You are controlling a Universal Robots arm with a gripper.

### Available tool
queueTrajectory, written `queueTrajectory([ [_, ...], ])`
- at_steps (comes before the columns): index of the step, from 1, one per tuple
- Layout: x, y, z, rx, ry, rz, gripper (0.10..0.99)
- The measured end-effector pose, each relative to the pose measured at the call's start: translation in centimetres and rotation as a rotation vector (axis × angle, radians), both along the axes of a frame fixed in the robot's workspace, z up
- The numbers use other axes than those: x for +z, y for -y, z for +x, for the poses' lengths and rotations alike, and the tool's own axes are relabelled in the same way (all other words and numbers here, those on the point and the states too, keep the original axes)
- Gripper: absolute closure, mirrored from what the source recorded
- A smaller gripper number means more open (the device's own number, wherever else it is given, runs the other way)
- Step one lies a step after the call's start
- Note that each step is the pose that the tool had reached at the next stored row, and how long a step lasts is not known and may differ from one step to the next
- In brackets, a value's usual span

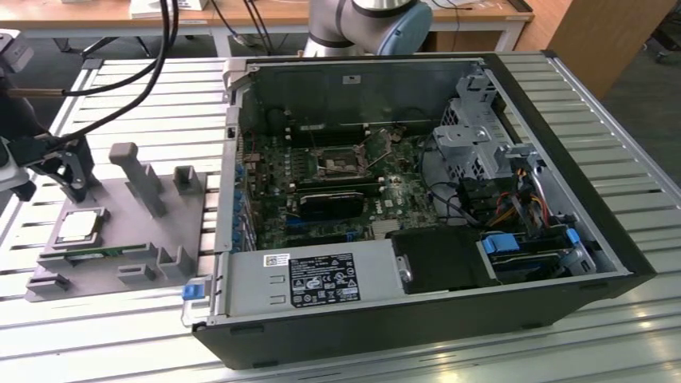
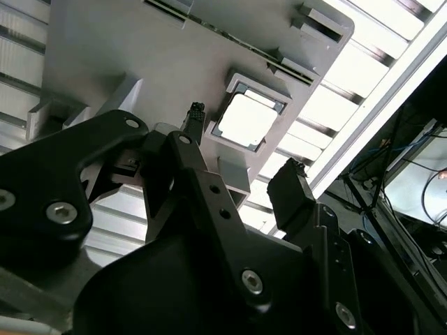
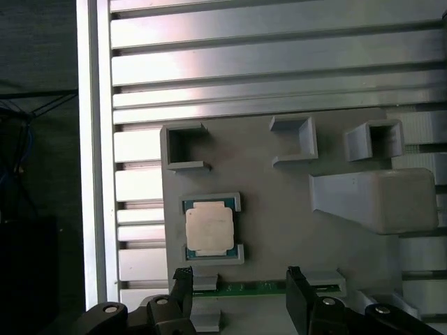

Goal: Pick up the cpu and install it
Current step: 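Pick up the cpu and move it towards the insertion slot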

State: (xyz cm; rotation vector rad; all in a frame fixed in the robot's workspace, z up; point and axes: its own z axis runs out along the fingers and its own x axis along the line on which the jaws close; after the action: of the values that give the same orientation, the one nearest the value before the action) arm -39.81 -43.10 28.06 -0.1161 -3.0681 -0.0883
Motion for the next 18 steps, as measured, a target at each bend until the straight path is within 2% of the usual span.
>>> queueTrajectory([
  [6, -0.38, 0.00, 0.00, 0.000, -0.0079, 0.000, 0.439],
  [10, -0.67, 0.00, 0.00, 0.000, -0.0153, 0.000, 0.439],
  [18, -1.39, 0.00, 0.00, 0.000, -0.0230, 0.000, 0.439],
])
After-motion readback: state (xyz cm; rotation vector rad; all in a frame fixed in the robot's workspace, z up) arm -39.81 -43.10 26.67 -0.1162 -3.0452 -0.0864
